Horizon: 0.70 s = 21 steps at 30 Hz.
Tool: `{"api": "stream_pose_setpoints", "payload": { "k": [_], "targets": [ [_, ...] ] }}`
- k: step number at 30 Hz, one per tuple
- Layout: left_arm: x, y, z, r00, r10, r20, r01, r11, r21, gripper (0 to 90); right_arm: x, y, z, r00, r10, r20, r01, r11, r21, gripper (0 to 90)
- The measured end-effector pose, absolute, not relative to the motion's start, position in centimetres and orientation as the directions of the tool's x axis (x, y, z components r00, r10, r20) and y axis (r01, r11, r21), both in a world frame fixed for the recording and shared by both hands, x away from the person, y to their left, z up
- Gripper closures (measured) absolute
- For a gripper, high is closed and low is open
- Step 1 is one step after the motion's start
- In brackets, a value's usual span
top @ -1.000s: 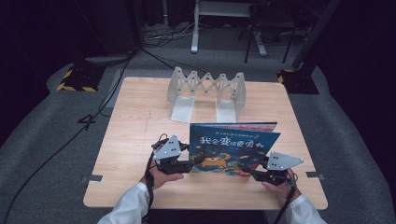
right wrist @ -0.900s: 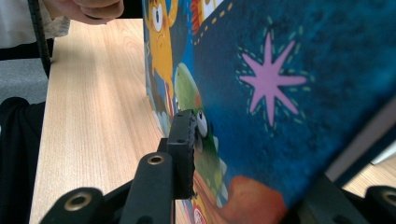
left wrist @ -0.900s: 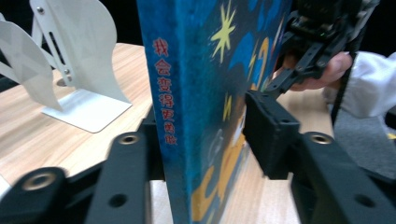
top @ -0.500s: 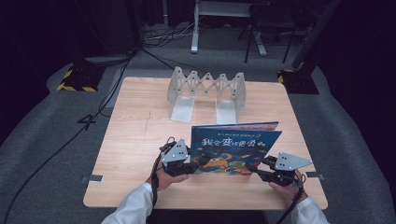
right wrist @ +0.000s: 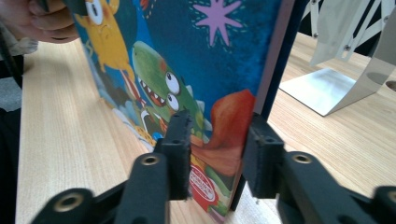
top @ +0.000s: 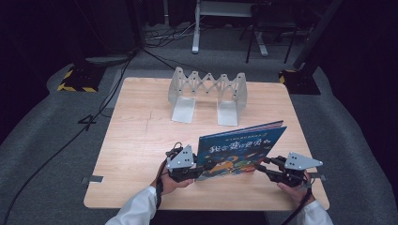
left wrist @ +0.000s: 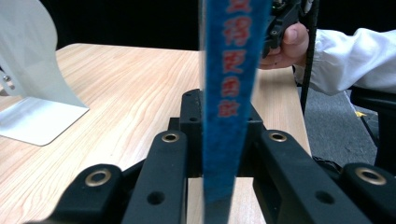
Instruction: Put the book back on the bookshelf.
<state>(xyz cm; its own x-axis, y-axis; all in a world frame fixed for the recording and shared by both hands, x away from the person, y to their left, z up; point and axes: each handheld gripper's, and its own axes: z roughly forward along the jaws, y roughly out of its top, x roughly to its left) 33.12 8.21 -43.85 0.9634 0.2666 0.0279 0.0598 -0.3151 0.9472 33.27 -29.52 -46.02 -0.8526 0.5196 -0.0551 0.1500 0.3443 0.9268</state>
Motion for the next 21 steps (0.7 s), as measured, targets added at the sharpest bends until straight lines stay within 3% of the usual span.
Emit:
{"api": "stream_pose_setpoints", "payload": {
  "k": [8,14,21],
  "targets": [
    [32.9,8.1,-43.9,0.961,0.276,0.027,0.064,-0.314,0.947,82.0,33.1,-30.0,-45.2,-0.833,0.55,-0.062,0.147,0.327,0.933,46.6],
    [33.0,8.1,-44.0,0.96,0.28,0.032,0.058,-0.306,0.95,82.2,34.0,-30.2,-44.3,-0.811,0.584,-0.011,0.166,0.248,0.955,41.8],
    [32.9,7.8,-44.0,0.953,0.3,0.045,0.05,-0.301,0.952,82.2,35.4,-27.7,-45.7,-0.839,0.544,-0.008,0.2,0.322,0.925,42.0]
  ]
}}
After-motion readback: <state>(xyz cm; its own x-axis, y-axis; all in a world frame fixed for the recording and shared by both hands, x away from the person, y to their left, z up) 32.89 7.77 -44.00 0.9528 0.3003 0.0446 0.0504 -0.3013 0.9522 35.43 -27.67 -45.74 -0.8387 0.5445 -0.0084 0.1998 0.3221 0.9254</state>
